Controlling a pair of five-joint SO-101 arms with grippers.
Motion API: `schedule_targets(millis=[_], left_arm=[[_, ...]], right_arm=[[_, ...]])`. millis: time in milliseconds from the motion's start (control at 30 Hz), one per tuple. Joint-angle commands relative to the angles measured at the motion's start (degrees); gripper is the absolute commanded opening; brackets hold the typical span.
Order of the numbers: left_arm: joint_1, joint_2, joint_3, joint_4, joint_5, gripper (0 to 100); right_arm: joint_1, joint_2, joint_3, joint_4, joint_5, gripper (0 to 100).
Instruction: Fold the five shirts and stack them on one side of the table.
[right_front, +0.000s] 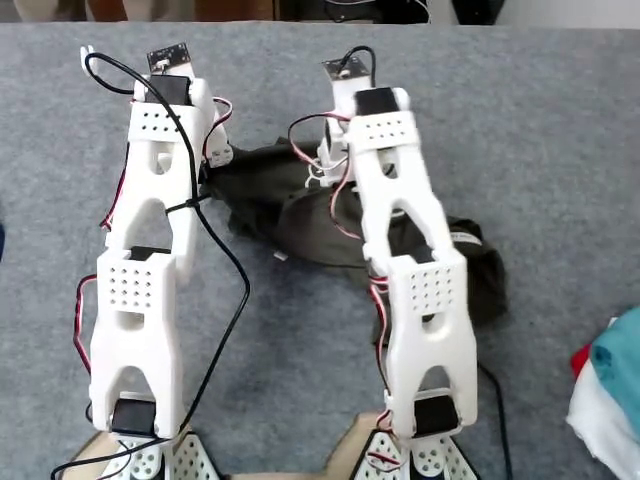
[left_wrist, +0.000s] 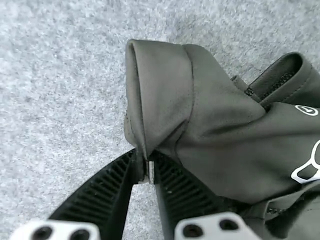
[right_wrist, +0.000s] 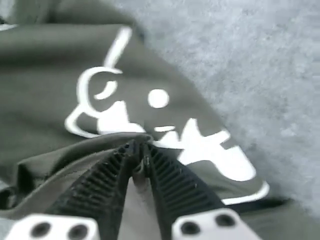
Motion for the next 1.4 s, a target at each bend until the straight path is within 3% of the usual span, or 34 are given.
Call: schedule_targets(millis=[0, 200, 300, 467, 667, 1033, 1167, 1367], left_arm=[[0.00, -0.84, -0.70, 0.44, -0.18, 2], [0.18, -0.84, -0.70, 0.44, -0.79, 2], [1.93, -0.92, -0.26, 0.62, -7.21, 2], [3.69, -1.10, -0.09, 2.29, -10.73, 6], [0.88, -1.36, -0.18, 2.29, -12.75, 25], [-7.38, -1.36, 4.92, 2.29, -16.62, 25], [-8.09, -1.36, 9.05, 2.29, -14.95, 25], [-9.85, -1.36, 5.27, 2.29, -3.87, 25]], right_arm=[[3.21, -1.10, -6.37, 0.26, -0.53, 0.5], [6.64, -4.35, -17.63, 5.10, -0.26, 0.5], [7.25, -6.20, -24.57, 10.20, -0.18, 0.5], [10.07, -9.71, -33.01, 12.13, -0.26, 0.5], [16.13, -16.04, -34.15, 12.22, 2.37, 0.5], [21.58, -17.71, -33.89, 12.22, 3.78, 0.5], [21.49, -15.96, -32.31, 11.87, 3.43, 0.5], [24.84, -13.67, -32.57, 7.91, 3.34, 0.5]])
